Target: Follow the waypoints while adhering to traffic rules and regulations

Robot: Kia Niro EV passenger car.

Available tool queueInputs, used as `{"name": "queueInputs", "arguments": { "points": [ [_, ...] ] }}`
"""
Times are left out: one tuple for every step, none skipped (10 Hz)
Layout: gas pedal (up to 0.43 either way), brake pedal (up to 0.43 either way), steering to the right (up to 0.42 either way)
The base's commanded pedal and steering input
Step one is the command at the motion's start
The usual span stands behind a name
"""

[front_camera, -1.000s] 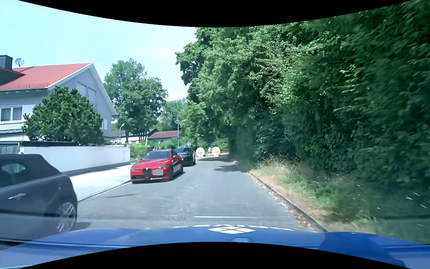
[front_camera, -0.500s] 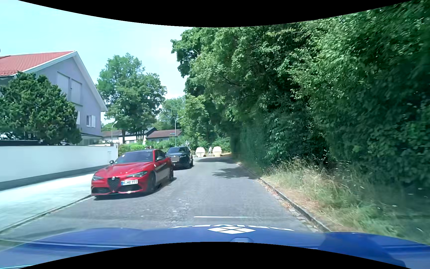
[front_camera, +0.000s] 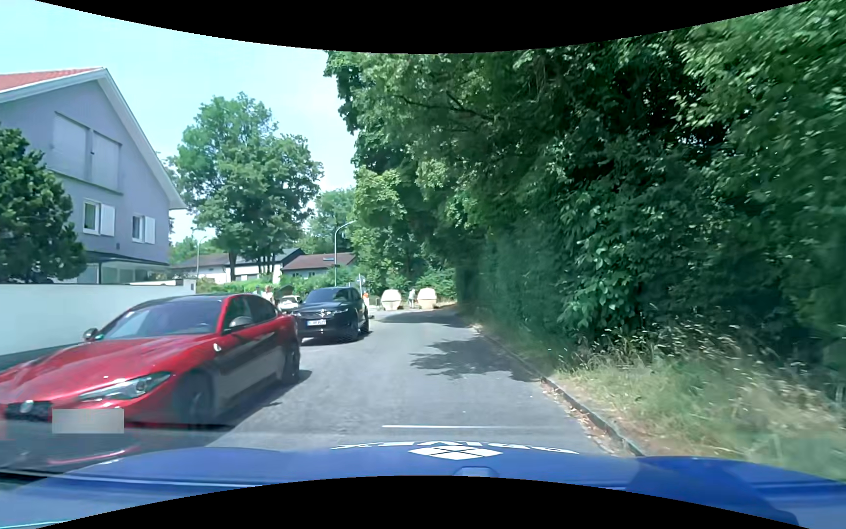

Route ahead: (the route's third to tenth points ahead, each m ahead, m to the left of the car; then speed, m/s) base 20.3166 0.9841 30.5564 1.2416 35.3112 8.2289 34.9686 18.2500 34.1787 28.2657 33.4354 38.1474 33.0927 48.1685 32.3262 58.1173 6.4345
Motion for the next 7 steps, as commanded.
{"name": "queueInputs", "arguments": {
  "points": [
    [0.138,0.0,-0.004],
    [0.138,0.0,-0.004],
    [0.138,0.0,-0.004],
    [0.138,0.0,-0.004],
    [0.138,0.0,-0.003],
    [0.138,0.0,-0.004],
    [0.138,0.0,-0.003]
  ]
}}
